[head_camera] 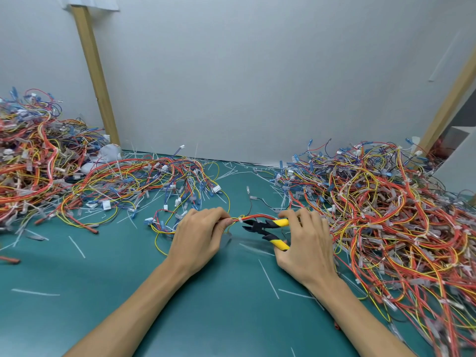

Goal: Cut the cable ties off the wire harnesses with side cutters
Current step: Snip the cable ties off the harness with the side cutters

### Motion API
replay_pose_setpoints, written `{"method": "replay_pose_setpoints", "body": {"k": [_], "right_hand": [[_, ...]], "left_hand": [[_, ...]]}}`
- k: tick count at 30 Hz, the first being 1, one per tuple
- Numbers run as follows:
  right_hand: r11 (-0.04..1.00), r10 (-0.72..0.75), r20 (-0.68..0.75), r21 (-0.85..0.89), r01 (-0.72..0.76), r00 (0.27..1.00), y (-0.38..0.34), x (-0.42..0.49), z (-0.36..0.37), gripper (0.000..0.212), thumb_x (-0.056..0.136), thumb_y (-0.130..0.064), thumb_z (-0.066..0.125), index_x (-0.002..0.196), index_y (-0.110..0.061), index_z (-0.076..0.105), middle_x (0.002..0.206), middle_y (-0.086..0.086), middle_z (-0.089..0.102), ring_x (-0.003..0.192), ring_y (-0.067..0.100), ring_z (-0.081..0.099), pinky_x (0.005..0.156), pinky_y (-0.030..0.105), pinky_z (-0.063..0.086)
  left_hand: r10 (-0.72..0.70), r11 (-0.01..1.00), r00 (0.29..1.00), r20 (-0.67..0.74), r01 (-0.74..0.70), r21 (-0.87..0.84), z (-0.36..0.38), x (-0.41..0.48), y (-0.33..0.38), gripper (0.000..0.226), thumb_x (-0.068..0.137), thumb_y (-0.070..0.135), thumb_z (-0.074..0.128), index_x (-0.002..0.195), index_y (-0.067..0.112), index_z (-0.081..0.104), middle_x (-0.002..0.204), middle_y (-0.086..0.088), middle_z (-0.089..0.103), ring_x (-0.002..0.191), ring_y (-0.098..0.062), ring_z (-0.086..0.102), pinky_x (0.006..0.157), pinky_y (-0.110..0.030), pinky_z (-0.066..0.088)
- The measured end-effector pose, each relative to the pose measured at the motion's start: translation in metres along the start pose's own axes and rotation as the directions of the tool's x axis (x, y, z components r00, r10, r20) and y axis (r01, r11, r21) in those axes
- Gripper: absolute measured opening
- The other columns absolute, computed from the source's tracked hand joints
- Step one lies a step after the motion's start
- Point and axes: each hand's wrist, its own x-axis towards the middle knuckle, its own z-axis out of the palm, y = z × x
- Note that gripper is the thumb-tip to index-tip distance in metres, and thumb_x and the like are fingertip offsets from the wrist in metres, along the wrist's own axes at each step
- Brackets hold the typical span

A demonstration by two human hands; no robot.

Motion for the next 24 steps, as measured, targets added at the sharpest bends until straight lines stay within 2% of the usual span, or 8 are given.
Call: {"method": "replay_pose_setpoints", "body": {"k": [5, 10, 14, 17, 21, 24], "right_hand": [[0.997, 0.077, -0.092, -0.006, -0.078, 0.993, 0.002, 0.001, 0.001, 0.056, 0.059, -0.031, 0.078, 0.111, -0.024, 0.059, 0.094, 0.0, 0.05, 0.088, 0.024, 0.044, 0.075, 0.036, 0.034], [0.934, 0.255, -0.125, 0.289, -0.211, 0.959, 0.008, 0.002, -0.003, 0.052, 0.064, -0.03, 0.077, 0.11, -0.024, 0.053, 0.097, -0.007, 0.048, 0.091, 0.016, 0.043, 0.081, 0.027, 0.029], [0.875, 0.303, -0.095, 0.422, -0.237, 0.948, 0.008, 0.003, -0.004, 0.049, 0.066, -0.025, 0.078, 0.108, -0.023, 0.053, 0.097, -0.008, 0.051, 0.092, 0.015, 0.046, 0.083, 0.03, 0.036], [0.819, 0.34, -0.086, 0.517, -0.25, 0.936, 0.007, 0.004, -0.005, 0.041, 0.071, -0.031, 0.072, 0.107, -0.023, 0.053, 0.098, -0.008, 0.053, 0.094, 0.012, 0.047, 0.083, 0.029, 0.037], [0.713, 0.408, -0.067, 0.646, -0.272, 0.911, 0.007, 0.006, -0.007, 0.023, 0.082, -0.036, 0.063, 0.095, -0.024, 0.049, 0.083, -0.007, 0.052, 0.077, 0.016, 0.049, 0.069, 0.03, 0.037], [0.642, 0.431, -0.066, 0.724, -0.254, 0.9, 0.007, 0.004, -0.01, 0.019, 0.086, -0.039, 0.06, 0.09, -0.026, 0.048, 0.075, -0.004, 0.052, 0.068, 0.02, 0.051, 0.061, 0.032, 0.039]], "left_hand": [[-0.038, 0.999, 0.999, -0.001, 0.038, -0.014, 0.0, 0.001, -0.003, 0.011, 0.095, 0.023, 0.059, 0.085, 0.019, 0.062, 0.07, 0.01, 0.062, 0.063, -0.018, 0.054, 0.066, -0.033, 0.039], [-0.041, 0.999, 0.999, 0.004, 0.041, -0.018, 0.001, 0.002, -0.005, 0.017, 0.096, 0.029, 0.052, 0.086, 0.019, 0.062, 0.07, 0.011, 0.061, 0.063, -0.019, 0.055, 0.067, -0.034, 0.04], [-0.048, 0.999, 0.999, 0.008, 0.048, -0.01, 0.002, 0.004, -0.006, 0.017, 0.095, 0.028, 0.05, 0.086, 0.02, 0.061, 0.071, 0.011, 0.06, 0.064, -0.018, 0.054, 0.068, -0.034, 0.039], [-0.058, 0.998, 0.998, -0.002, 0.058, 0.004, 0.003, 0.006, -0.007, 0.014, 0.096, 0.026, 0.051, 0.088, 0.02, 0.062, 0.073, 0.011, 0.06, 0.067, -0.016, 0.054, 0.073, -0.035, 0.04], [-0.037, 0.999, 0.999, -0.019, 0.038, 0.024, 0.005, 0.006, -0.008, 0.015, 0.093, 0.026, 0.051, 0.087, 0.021, 0.063, 0.075, 0.013, 0.061, 0.072, -0.013, 0.054, 0.075, -0.036, 0.038], [-0.011, 0.999, 0.999, -0.039, 0.012, 0.034, 0.005, 0.006, -0.009, 0.013, 0.092, 0.022, 0.052, 0.087, 0.021, 0.064, 0.077, 0.013, 0.062, 0.075, -0.015, 0.054, 0.075, -0.034, 0.035]]}}
